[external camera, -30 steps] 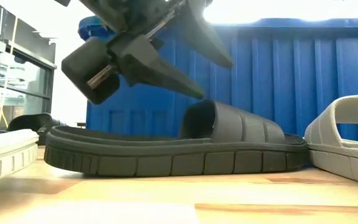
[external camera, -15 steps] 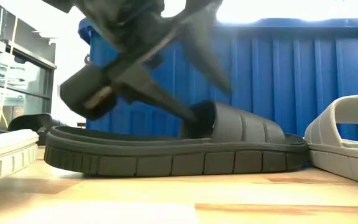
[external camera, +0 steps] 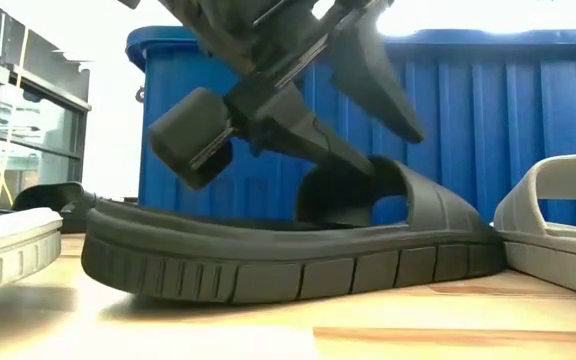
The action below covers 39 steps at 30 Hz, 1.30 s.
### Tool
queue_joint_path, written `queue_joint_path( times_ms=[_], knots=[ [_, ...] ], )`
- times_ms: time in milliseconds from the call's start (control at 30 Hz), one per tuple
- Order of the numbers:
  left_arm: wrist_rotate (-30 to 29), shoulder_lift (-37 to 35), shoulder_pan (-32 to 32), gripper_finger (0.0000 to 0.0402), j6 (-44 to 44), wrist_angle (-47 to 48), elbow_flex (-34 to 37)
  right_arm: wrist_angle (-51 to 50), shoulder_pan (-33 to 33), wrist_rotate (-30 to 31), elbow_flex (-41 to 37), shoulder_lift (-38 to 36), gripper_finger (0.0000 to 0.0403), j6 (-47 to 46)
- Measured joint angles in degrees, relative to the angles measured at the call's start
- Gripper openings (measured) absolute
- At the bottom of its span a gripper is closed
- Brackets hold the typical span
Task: Pick and place slides into bin
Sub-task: Put the black slides on top of the black slides into the blue bin
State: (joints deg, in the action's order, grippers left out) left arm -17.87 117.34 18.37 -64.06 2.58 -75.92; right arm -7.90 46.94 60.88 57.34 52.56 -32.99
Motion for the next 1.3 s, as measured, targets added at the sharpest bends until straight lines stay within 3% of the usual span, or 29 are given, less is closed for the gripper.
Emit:
queue_joint_path(
  times_ms=[233,300,533,1033,1300],
  knots=[
    [-2.7,0.0,0.1,0.0028,0.0,1.9,0.0,0.0,0.0,0.0,0.0,0.0,0.0139,0.4],
    [-3.5,-0.1,0.1,0.0010,0.0,2.0,-0.2,0.0,0.0,0.0,0.0,0.0,0.0139,0.3],
    [-7.0,-0.2,0.6,0.0020,1.1,5.5,-5.8,0.1,0.0,-1.0,0.0,0.0,0.0139,-0.2],
    [-7.2,-0.5,5.2,0.0007,15.9,38.3,-27.2,0.5,0.0,-4.0,0.0,0.0,0.0139,-0.6],
    [-7.7,-0.5,9.0,0.0003,25.6,49.3,-40.0,0.5,0.0,-6.1,0.0,0.0,0.0139,-0.6]
  ],
)
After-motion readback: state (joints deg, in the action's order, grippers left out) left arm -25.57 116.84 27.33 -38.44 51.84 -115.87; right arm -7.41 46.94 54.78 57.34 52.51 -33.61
